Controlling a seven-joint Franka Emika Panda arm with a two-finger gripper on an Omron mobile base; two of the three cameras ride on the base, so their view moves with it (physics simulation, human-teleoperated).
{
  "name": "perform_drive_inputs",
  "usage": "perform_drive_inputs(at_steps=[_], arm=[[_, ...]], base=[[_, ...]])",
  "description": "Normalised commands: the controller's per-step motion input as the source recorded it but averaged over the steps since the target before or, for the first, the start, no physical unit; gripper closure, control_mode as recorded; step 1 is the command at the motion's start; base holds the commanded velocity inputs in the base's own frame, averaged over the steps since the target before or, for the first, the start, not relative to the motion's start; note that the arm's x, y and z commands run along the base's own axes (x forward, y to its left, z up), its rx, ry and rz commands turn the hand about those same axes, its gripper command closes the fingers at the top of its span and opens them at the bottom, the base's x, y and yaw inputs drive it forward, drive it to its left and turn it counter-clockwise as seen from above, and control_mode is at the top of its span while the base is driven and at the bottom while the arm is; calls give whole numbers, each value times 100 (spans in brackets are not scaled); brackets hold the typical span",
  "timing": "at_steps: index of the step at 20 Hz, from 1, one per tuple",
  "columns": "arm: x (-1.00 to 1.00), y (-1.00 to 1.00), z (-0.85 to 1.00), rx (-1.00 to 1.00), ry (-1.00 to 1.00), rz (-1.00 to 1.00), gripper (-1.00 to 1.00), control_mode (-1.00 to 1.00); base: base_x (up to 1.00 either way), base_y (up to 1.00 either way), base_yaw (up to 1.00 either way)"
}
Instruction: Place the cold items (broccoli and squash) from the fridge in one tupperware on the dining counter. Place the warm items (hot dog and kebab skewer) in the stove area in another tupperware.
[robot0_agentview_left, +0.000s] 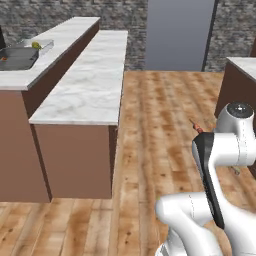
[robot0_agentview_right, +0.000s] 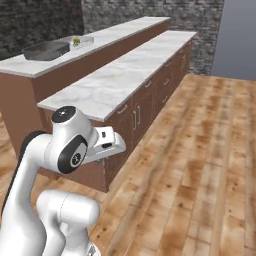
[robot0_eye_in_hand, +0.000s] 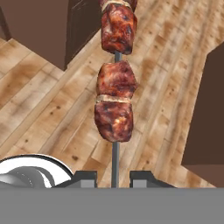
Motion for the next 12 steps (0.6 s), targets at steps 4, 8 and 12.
perform_drive_inputs(at_steps=[4, 8, 12], arm=[[0, 0, 0, 0, 0, 0, 100, 100], [0, 0, 0, 0, 0, 0, 100, 100], [0, 0, 0, 0, 0, 0, 100, 100]], base=[[0, 100, -6], [0, 100, -10], [0, 100, -13]])
